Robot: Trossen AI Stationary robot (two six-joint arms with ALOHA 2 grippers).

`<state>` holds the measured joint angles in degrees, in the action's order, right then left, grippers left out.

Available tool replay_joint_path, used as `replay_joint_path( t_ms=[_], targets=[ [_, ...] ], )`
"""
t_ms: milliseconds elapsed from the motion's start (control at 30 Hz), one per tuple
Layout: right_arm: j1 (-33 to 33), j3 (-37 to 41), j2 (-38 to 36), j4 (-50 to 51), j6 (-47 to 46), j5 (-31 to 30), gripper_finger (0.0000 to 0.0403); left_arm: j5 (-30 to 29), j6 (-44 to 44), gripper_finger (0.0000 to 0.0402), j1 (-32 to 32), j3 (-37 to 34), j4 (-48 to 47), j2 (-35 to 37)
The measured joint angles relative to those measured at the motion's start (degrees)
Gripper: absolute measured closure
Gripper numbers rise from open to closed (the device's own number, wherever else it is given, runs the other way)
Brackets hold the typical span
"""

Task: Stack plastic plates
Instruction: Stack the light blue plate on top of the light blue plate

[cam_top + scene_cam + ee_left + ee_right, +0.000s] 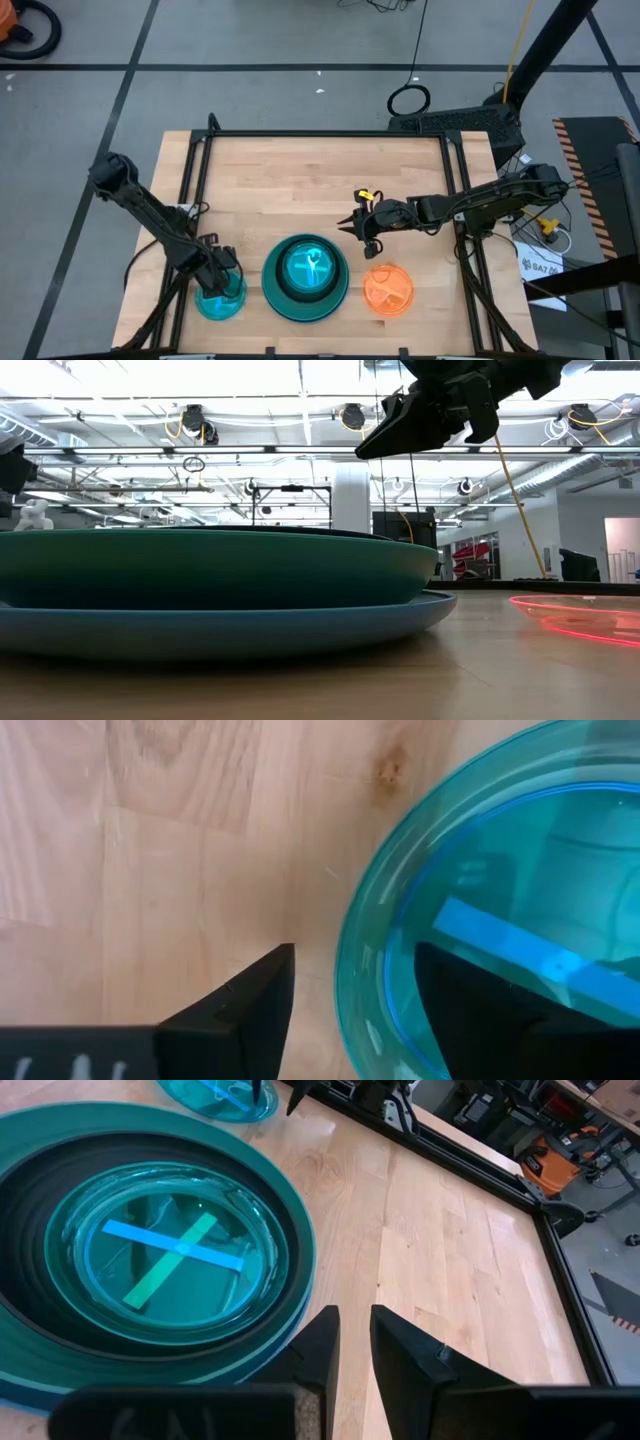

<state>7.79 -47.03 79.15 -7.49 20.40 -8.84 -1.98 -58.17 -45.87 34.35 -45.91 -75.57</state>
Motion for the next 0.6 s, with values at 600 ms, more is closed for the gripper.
replay_joint_path(
  t_ms=[600],
  targets=[
    [0.00, 0.00, 0.00, 0.00, -0.83, -0.02, 0.0349, 0.44, 3.64, 0.0315, -0.09, 0.02, 2.38, -2.01]
  ],
)
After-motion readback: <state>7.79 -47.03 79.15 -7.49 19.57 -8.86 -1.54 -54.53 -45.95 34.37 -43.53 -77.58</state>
